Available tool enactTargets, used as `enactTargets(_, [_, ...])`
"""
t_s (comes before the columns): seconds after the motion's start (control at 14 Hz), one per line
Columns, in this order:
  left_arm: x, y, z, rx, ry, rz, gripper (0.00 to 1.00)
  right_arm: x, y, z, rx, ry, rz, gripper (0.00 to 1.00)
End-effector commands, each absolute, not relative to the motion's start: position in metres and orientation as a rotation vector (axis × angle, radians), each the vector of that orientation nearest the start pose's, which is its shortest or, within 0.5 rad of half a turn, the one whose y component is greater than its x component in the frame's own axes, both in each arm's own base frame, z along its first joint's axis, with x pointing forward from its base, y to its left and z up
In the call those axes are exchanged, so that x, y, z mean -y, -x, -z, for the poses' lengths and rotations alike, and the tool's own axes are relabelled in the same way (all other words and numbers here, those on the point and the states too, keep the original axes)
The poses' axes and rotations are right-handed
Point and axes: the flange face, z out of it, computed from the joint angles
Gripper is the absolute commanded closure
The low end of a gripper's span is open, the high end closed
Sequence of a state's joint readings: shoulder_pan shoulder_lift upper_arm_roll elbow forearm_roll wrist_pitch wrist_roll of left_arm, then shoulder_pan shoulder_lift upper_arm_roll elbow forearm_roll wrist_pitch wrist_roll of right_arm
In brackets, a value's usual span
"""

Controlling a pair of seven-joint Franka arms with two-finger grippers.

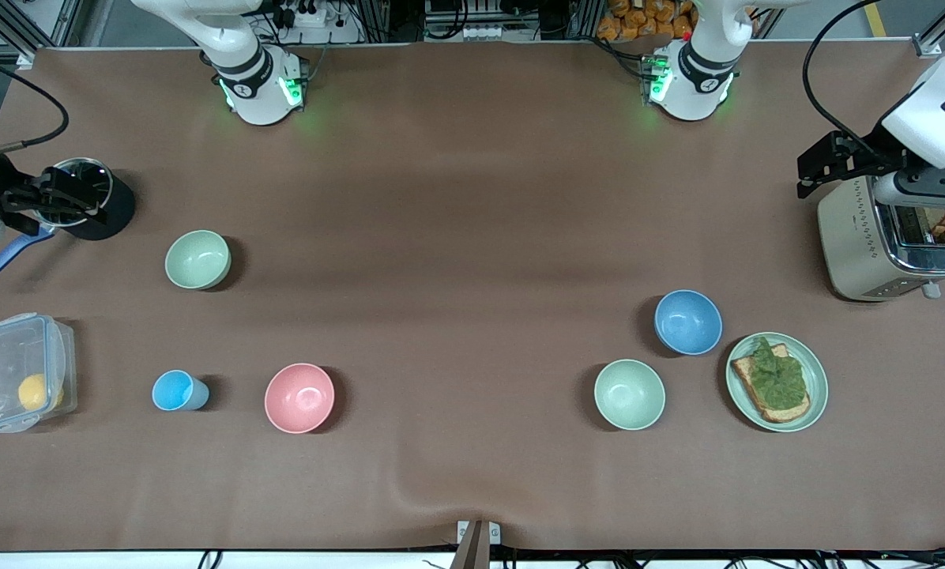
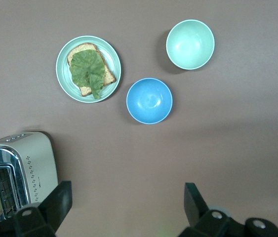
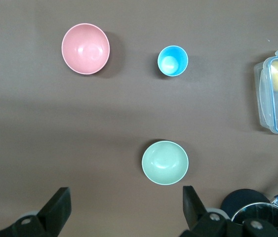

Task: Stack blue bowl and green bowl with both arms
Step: 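Reach the right gripper to the green bowl while the left gripper reaches the blue bowl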

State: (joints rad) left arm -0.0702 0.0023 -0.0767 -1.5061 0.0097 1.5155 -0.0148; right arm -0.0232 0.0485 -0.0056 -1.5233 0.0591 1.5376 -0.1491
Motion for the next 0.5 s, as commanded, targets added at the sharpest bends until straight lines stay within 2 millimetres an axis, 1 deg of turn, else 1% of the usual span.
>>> enactTargets(0.0, [0.073, -0.545, -0.646, -0.228, 3.114, 0.007, 0.00, 0.009, -0.563, -0.624, 0.169, 3.089, -0.054, 0.00])
enactTargets(0.21, [0.079, -0.548, -0.640, -0.223, 3.113, -0.009, 0.00, 0.011, -0.563, -0.624, 0.166, 3.089, -0.056, 0.00])
enactTargets(0.43, [0.072, -0.548, -0.642, -0.197, 3.117, -0.007, 0.00, 0.013, -0.566, -0.613, 0.177, 3.088, -0.084, 0.00])
